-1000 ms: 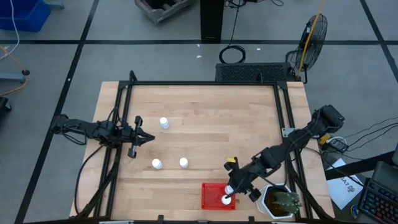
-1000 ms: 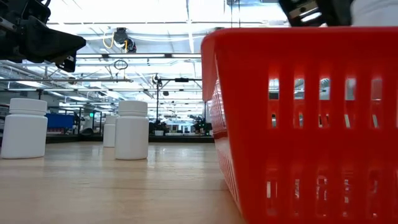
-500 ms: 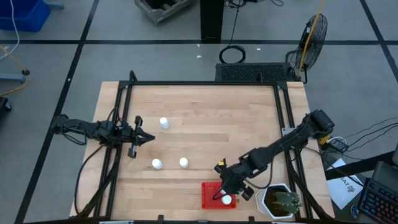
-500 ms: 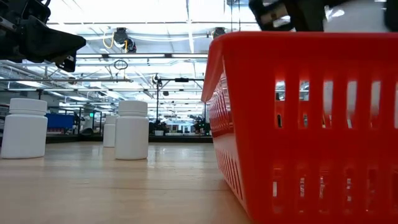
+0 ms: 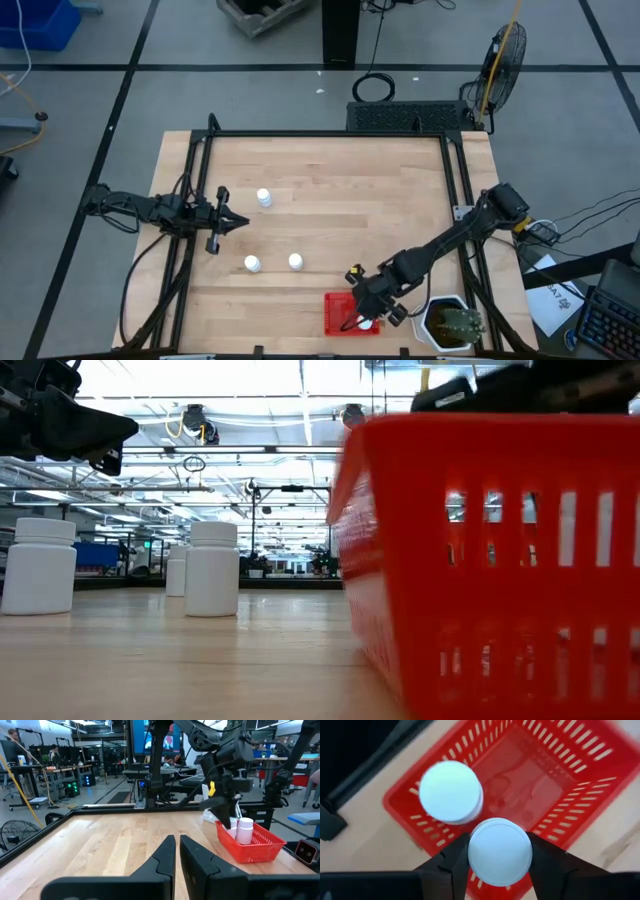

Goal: Pick and place pill bottles into a basket
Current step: Put the white pill bottle into the red basket

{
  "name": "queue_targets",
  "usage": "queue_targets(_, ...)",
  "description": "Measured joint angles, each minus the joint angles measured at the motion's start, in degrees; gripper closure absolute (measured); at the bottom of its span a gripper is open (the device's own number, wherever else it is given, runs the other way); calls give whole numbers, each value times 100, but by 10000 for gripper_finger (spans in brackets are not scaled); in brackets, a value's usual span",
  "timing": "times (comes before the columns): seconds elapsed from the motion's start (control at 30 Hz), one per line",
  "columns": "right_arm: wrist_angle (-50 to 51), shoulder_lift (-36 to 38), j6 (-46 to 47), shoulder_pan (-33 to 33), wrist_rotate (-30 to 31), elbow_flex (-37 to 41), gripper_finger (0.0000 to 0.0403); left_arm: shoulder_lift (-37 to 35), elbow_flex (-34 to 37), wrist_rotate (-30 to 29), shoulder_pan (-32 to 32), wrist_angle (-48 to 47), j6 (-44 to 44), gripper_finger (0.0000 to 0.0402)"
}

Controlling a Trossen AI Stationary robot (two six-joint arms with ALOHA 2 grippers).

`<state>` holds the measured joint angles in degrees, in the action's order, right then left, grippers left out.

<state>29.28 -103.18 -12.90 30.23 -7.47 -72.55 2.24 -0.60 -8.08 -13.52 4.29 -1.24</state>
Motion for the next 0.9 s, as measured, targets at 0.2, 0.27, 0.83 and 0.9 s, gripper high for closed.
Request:
queue_targets(0.2,-65,-65,-1,42,147,-3,243,0,0,2,0,4,1,371)
queue_targets(0.27,-50,-51,-8,44,165,-3,242,0,0,2,0,4,1,371)
queue_targets(0.83,-53,-50,-25,101,301,13,167,0,0,2,0,2,1,371)
queue_targets(0.9,-72,-30,-25,102,299,13,164,0,0,2,0,2,1,371)
